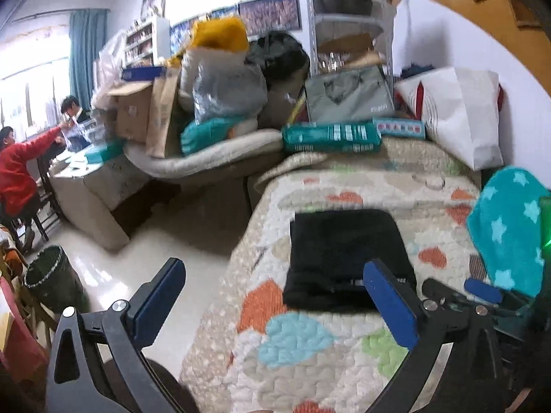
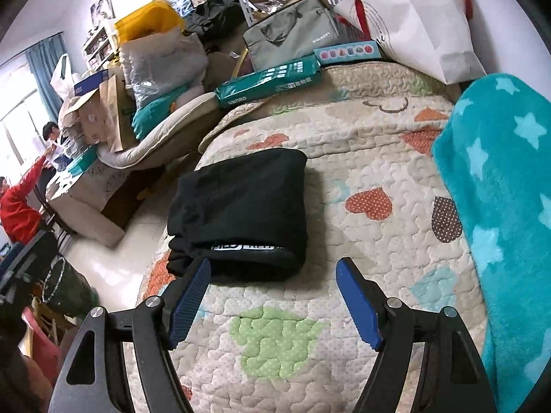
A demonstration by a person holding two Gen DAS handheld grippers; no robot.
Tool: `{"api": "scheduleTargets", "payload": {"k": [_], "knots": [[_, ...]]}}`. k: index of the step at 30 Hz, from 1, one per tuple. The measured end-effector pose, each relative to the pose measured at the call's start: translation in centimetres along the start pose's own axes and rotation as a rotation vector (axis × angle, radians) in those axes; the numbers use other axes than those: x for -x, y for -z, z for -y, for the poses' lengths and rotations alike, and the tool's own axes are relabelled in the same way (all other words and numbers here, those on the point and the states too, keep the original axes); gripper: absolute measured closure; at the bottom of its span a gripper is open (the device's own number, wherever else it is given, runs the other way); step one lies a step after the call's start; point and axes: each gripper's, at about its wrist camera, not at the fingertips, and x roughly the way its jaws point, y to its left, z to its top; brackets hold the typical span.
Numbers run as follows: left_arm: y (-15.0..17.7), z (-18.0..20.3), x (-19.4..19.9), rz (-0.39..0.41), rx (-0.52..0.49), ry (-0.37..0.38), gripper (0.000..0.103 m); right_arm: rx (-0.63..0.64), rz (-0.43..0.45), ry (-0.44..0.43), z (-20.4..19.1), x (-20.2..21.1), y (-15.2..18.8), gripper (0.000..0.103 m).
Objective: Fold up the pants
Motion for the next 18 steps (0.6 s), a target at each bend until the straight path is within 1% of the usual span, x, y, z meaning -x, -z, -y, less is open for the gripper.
{"api": "scheduleTargets", "payload": {"k": [2,4,10,14,18], "knots": [[0.3,0.2,-0.8,-0.056,-0.011,0.003,0.000,0.009,-0.004,0.002,-0.1,-0.1,0.2,0.021],[0.7,0.2,-1.3,-0.096,-0.004,0.008,0.000,0.008,-0.011,0.005,-0.1,-0.3,0.3,0.021],[1.9,0.5,-2.4,-0.184,-0.005,-0.002,0.000,0.014,-0.019,0.021,-0.2,-0.5,0.6,0.021],[2.6,0.9,-2.9,-0.217,-0.032,-0.022,0.000,0.027,-0.024,0.036,-0.4,-0.7,0.7,0.020],[3.0,1.2,-2.9,-0.230,-0.042,-0.022,0.000,0.038,-0.033,0.047,-0.6,-0.9,1.0,0.019]]}}
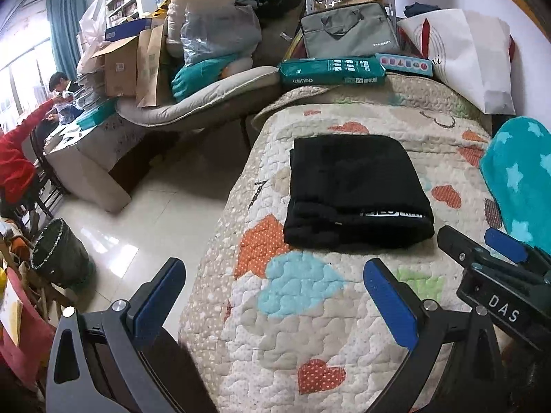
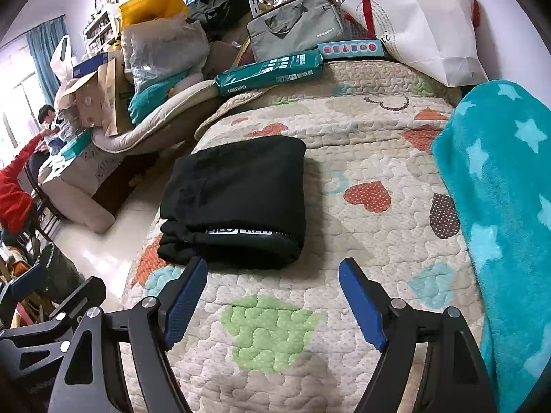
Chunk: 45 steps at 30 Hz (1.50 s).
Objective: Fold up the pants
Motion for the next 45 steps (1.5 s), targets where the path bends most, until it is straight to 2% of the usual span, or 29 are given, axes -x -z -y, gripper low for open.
{"api": "scheduleTargets", "payload": {"k": [45], "knots": [[1.3,0.0,-2.0,-0.104,0.013,0.037,0.000,0.009,-0.031,0.034,0.2,-1.0,0.5,0.015]]}}
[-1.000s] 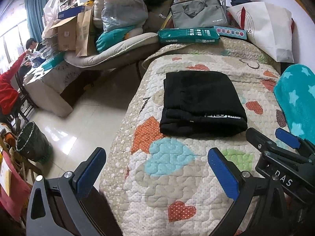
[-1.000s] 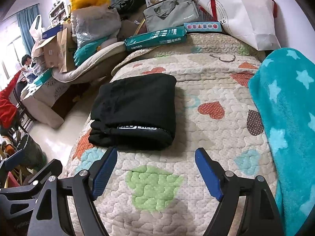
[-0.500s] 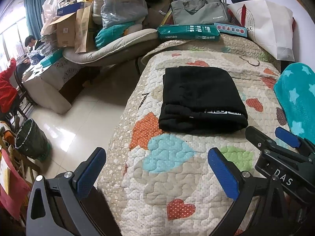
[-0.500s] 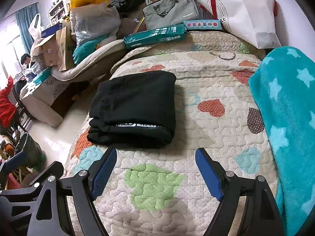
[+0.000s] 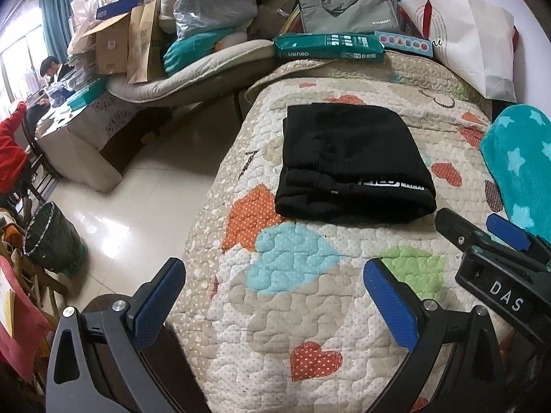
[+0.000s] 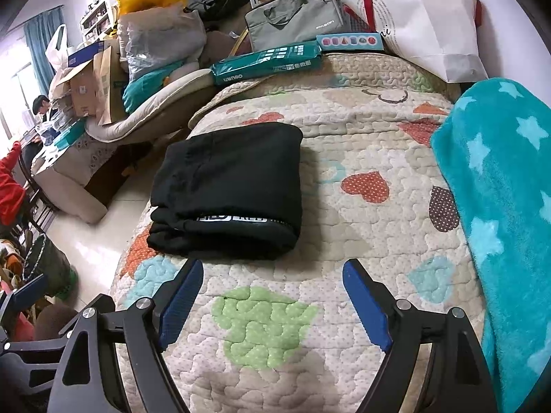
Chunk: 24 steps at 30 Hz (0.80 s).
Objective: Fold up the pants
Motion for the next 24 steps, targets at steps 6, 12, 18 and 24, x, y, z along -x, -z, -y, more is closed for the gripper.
{"api": "scheduleTargets", "payload": {"k": [6,12,18,24], "knots": [[0.8,-0.5,-2.1,-0.070,0.025,0.030,0.000,-0.043,-0.039,0.055,1.0,-0.8,0.2,0.015],[1.9,-1.7,-4.9,-0.160,0.096,0.071,0.000,-0.112,-0.085,0.086,2.5,-1.6,0.5,0.015],[2.7,-1.6,-7.7,-0.200,0.104,0.075,0.000,-0.103,-0.114,0.137,2.9,-2.4,1.1,0.015],[3.3,-1.7,-9.4,-0.191,0.107,0.093,0.000,-0.042,-0.149,0.223,2.7,-3.8,1.8,0.015]]}}
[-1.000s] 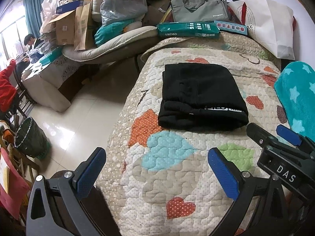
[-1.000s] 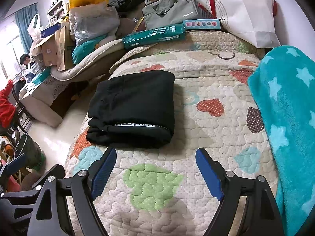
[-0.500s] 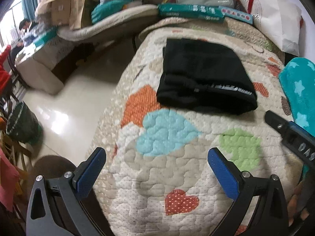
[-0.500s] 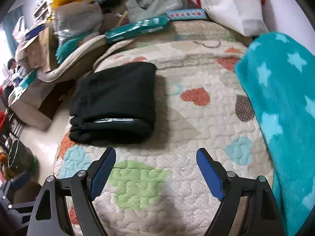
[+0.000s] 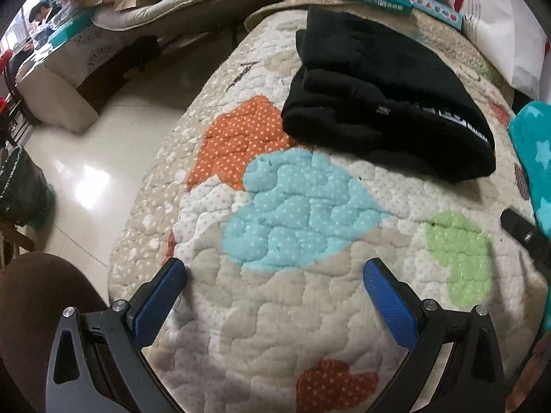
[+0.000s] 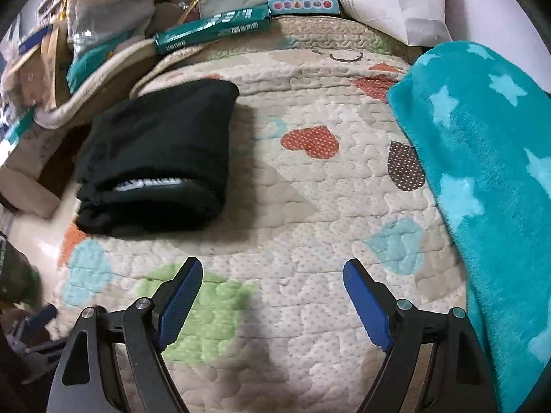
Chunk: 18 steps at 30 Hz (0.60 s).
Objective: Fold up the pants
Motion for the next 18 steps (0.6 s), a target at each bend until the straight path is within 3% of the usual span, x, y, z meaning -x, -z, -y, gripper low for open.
{"api": "scheduleTargets", "payload": {"k": [5,12,18], "knots": [[0.2,-0.3,-0.2,0.037,0.002,0.028,0.000,-0.021,-0.092,0.041,0.6,-2.4,0.7,0.013],[0.1,-0.4,-0.4,0.047,-0.002,0.046,0.000,-0.034,-0.085,0.047,0.9,-2.6,0.9,0.001],[-0.2,-0.7,-0.4,0.019,-0.002,0.068,0.000,-0.074,-0.076,0.058,0.8,-2.8,0.8,0.000]]}}
